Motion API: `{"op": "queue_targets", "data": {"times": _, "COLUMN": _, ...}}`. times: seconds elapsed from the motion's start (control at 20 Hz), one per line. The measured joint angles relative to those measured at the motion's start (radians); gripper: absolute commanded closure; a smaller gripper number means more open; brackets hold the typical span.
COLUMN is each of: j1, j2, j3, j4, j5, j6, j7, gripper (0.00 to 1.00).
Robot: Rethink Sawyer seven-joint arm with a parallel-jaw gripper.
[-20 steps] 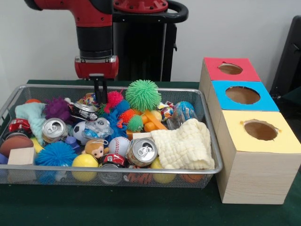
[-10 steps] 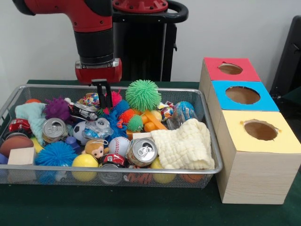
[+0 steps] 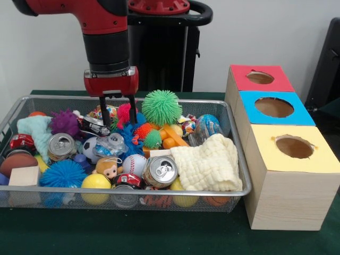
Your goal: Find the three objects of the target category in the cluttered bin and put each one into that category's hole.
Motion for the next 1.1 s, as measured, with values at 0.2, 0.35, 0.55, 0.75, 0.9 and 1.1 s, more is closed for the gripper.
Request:
{"op": "queue_targets", "data": {"times": 0.2, "j1": 0.000, "j2": -0.001, "j3": 0.004, "j4": 0.000, "j5": 0.000, "j6": 0.000, "j7": 0.000, "gripper": 0.00}}
{"op": "queue_targets", "data": {"times": 0.35, "j1": 0.002, "j2": -0.002, "j3": 0.004, "j4": 0.000, "j5": 0.000, "j6": 0.000, "j7": 0.000, "gripper": 0.00}}
{"op": "queue_targets", "data": {"times": 0.55, "j1": 0.007, "j2": -0.003, "j3": 0.004, "j4": 0.000, "j5": 0.000, "j6": 0.000, "j7": 0.000, "gripper": 0.00}}
{"op": "queue_targets", "data": {"times": 0.75, "j1": 0.019, "j2": -0.003, "j3": 0.004, "j4": 0.000, "j5": 0.000, "j6": 0.000, "j7": 0.000, "gripper": 0.00}}
{"op": "queue_targets", "data": {"times": 0.9, "j1": 0.033, "j2": -0.004, "j3": 0.004, "j4": 0.000, "j5": 0.000, "j6": 0.000, "j7": 0.000, "gripper": 0.00}}
{"op": "queue_targets", "data": {"times": 1.1, "j1": 0.051, "j2": -0.007, "j3": 0.004, "j4": 0.000, "j5": 0.000, "j6": 0.000, "j7": 0.000, "gripper": 0.00}}
